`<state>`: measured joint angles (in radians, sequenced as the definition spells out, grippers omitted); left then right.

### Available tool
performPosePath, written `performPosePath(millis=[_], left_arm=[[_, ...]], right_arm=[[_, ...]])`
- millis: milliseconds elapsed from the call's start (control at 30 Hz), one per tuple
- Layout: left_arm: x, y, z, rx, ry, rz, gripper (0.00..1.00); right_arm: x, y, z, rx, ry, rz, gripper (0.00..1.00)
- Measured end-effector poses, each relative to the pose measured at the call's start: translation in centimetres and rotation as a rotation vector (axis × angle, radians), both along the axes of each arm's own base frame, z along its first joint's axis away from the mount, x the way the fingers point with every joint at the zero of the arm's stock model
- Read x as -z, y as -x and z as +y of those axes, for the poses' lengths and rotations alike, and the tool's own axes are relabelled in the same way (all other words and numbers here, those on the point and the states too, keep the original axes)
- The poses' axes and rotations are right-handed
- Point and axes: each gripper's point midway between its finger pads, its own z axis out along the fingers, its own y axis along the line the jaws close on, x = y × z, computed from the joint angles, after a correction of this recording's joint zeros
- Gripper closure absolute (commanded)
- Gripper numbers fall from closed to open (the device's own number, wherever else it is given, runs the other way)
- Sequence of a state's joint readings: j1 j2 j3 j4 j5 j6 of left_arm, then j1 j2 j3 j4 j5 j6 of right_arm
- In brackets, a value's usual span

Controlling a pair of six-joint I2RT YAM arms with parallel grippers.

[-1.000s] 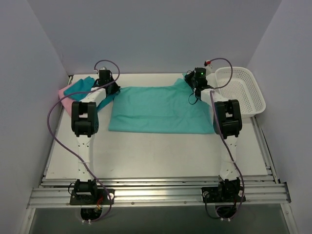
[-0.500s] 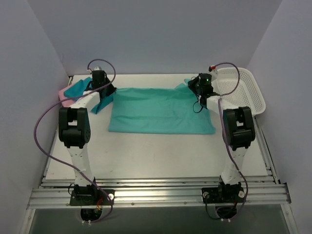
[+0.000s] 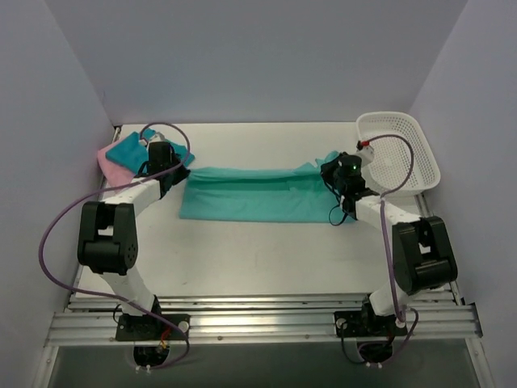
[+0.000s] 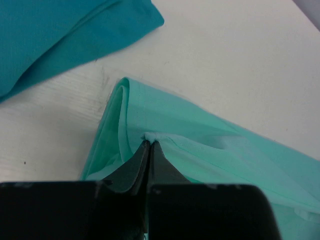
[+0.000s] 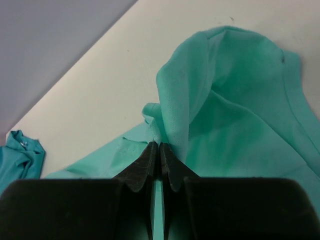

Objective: Fold and stack the t-shirts
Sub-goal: Fold the other side of the tshirt into a rectangle

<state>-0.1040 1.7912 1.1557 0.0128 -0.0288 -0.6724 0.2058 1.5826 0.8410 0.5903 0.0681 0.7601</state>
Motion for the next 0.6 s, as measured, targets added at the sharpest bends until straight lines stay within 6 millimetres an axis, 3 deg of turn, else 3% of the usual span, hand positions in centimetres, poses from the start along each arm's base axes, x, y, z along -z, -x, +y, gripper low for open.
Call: performPosePath(millis=[233,300,333,467,500,533,600], left_arm=[[1.6,3.6,-0.7,0.004,-0.012,0.021,0.98],[2.2,4.0,-0.8,0.000,-0.015,0.031,0.98],[2.5,4.2,-0.8,-0.001,-0.016,0.037,0.98],[3.1,4.6,-0.8,-0.010,-0.020,0.052,0.90],[3.0,4.6,-0.7,-0.013,-0.021,0.052,0.84],[3.1,4.6,-0.6,-0.019,-0.024,0.054,0.55],[3.0,4.8,-0.4,-0.029,-0.031,0.061,0.28]], right_arm=[[5.4,5.1,0.4,0.025,0.022,0.116,0.98],[6.7,6.2,0.9,0.032,0.019,0.151,0.29],[7.1,6.6,1.1,0.036,0.024,0.167,0.01],[8.3,7.7,1.1,0.059,0.039,0.222,0.00],[8.5,7.9,0.8,0.076,0.045,0.235,0.00],[8.4,8.2,0.5,0.092,0.051,0.244,0.00],[7.7,8.7,-0.1,0.116,0.062,0.249,0.00]])
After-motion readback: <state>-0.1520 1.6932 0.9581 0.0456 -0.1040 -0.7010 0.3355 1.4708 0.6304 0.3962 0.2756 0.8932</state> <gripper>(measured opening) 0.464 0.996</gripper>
